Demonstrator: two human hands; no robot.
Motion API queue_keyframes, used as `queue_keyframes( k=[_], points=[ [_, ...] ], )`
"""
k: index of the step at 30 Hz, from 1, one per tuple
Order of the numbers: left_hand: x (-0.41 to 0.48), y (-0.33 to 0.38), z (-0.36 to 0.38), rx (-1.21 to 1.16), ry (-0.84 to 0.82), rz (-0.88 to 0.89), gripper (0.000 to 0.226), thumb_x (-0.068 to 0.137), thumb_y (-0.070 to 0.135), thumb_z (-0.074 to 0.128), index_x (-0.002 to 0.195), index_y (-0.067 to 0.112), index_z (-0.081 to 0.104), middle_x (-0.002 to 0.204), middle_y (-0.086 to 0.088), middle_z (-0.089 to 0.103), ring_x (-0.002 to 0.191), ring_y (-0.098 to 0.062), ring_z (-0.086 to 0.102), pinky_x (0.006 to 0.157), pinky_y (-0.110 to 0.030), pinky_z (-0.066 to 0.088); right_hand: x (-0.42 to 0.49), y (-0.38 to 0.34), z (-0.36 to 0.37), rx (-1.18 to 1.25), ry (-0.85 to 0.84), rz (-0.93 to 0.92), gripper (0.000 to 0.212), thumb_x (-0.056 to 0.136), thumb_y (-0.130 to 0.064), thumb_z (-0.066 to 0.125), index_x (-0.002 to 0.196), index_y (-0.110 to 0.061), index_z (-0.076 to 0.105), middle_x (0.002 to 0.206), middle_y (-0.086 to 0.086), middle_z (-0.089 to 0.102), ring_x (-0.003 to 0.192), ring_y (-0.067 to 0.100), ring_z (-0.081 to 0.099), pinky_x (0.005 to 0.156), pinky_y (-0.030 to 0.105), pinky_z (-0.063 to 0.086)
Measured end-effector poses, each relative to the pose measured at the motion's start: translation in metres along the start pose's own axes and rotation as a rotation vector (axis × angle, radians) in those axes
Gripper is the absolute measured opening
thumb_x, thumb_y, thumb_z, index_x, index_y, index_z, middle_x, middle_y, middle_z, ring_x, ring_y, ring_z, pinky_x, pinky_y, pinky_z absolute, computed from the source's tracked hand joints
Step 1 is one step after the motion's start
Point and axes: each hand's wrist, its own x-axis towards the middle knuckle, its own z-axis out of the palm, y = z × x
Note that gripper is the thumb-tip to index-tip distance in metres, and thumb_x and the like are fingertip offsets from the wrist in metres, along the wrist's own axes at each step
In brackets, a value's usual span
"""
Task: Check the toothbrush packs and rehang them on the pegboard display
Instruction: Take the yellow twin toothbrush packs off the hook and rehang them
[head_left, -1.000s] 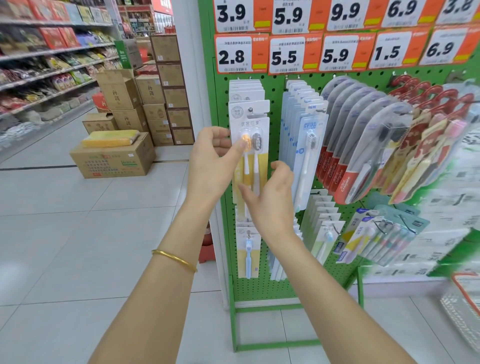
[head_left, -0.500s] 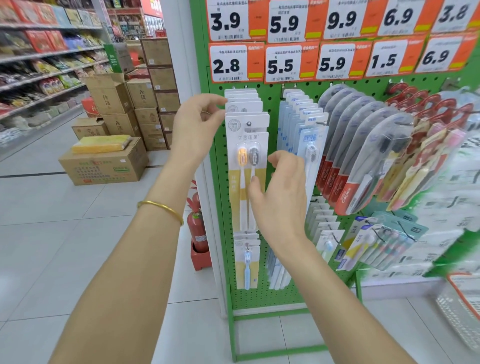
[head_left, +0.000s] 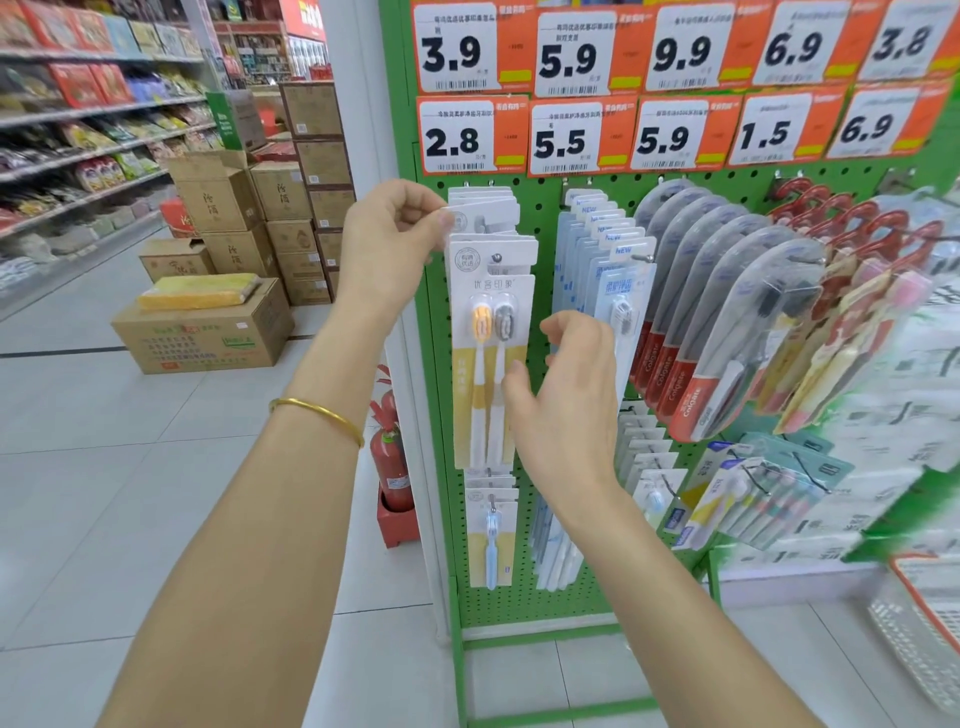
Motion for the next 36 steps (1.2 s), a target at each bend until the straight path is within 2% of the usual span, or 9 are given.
queue_keyframes(
  k=[5, 11, 19, 24, 27, 29, 31, 34, 36],
  points=[
    [-0.015, -0.010, -0.009, -0.031, 0.100, -0.049, 0.022, 0.088, 0.008, 0.061, 0.077, 0.026, 0.056, 0.081, 0.003, 0.060, 0.072, -0.008, 0.054, 0.064, -0.017, 0.046, -0.005, 0.002, -0.001, 0.004, -0.010, 0.001, 0.033, 0.084, -0.009, 0.058, 0.115, -0.005, 0.047, 0.107, 0.001, 0.041, 0.100, 0.021, 0.046, 0.081, 0.025, 0.036],
    [-0.045, -0.023, -0.025, -0.042, 0.306, -0.122, 0.018, 0.087, 0.011, 0.060, 0.078, 0.027, 0.056, 0.087, 0.000, 0.062, 0.079, -0.012, 0.057, 0.082, -0.041, 0.054, -0.021, 0.005, -0.005, 0.014, -0.039, 0.014, 0.033, 0.087, -0.012, 0.058, 0.117, -0.005, 0.046, 0.113, 0.005, 0.044, 0.102, 0.022, 0.046, 0.081, 0.029, 0.038],
    [-0.120, -0.036, -0.050, -0.024, 0.469, -0.251, 0.018, 0.088, 0.010, 0.058, 0.079, 0.026, 0.055, 0.082, 0.007, 0.059, 0.076, -0.006, 0.055, 0.082, -0.036, 0.052, -0.066, 0.022, -0.006, 0.038, -0.209, 0.061, 0.034, 0.088, -0.011, 0.056, 0.120, -0.007, 0.045, 0.117, 0.005, 0.045, 0.102, 0.020, 0.048, 0.084, 0.032, 0.042],
    [-0.186, -0.059, -0.033, -0.105, 0.436, -0.449, 0.017, 0.088, 0.010, 0.059, 0.079, 0.025, 0.057, 0.087, 0.000, 0.061, 0.083, -0.017, 0.058, 0.084, -0.044, 0.052, -0.108, 0.051, -0.001, 0.161, -0.532, 0.193, 0.028, 0.095, -0.024, 0.050, 0.121, -0.014, 0.050, 0.104, -0.001, 0.051, 0.093, 0.017, 0.054, 0.081, 0.032, 0.046],
    [-0.218, -0.065, -0.008, -0.217, 0.358, -0.568, 0.015, 0.090, 0.007, 0.058, 0.081, 0.018, 0.058, 0.083, -0.003, 0.061, 0.072, -0.016, 0.057, 0.066, -0.032, 0.051, -0.132, 0.070, -0.012, 0.275, -0.672, 0.299, 0.025, 0.098, -0.027, 0.047, 0.117, -0.016, 0.058, 0.095, -0.001, 0.061, 0.086, 0.016, 0.059, 0.067, 0.021, 0.042],
    [-0.234, -0.065, 0.013, -0.279, 0.303, -0.643, 0.013, 0.092, 0.005, 0.056, 0.083, 0.014, 0.057, 0.080, -0.002, 0.063, 0.066, -0.013, 0.059, 0.060, -0.026, 0.050, -0.145, 0.084, -0.023, 0.300, -0.663, 0.320, 0.021, 0.097, -0.022, 0.047, 0.098, -0.008, 0.062, 0.089, 0.008, 0.063, 0.075, 0.014, 0.055, 0.060, 0.016, 0.038],
    [-0.244, -0.067, 0.034, -0.299, 0.266, -0.695, 0.010, 0.093, 0.007, 0.056, 0.085, 0.013, 0.057, 0.083, -0.005, 0.065, 0.071, -0.016, 0.061, 0.065, -0.028, 0.053, -0.154, 0.096, -0.034, 0.311, -0.628, 0.358, 0.023, 0.096, -0.018, 0.049, 0.084, -0.001, 0.059, 0.081, 0.016, 0.059, 0.066, 0.011, 0.046, 0.057, 0.021, 0.034],
    [-0.258, -0.070, 0.063, -0.256, 0.224, -0.679, 0.004, 0.094, 0.016, 0.053, 0.092, 0.018, 0.056, 0.094, -0.006, 0.064, 0.084, -0.023, 0.062, 0.083, -0.042, 0.051, -0.162, 0.110, -0.051, 0.369, -0.566, 0.455, 0.025, 0.094, -0.014, 0.051, 0.072, -0.004, 0.053, 0.067, 0.003, 0.048, 0.059, 0.006, 0.040, 0.055, 0.018, 0.033],
    [-0.266, -0.064, 0.084, -0.210, 0.122, -0.630, 0.011, 0.099, 0.024, 0.046, 0.106, 0.018, 0.050, 0.096, 0.003, 0.061, 0.090, -0.012, 0.061, 0.085, -0.030, 0.049, -0.166, 0.118, -0.058, 0.403, -0.491, 0.511, 0.028, 0.093, -0.013, 0.052, 0.067, -0.005, 0.047, 0.062, -0.003, 0.042, 0.057, 0.006, 0.035, 0.054, 0.019, 0.031]
  ],
)
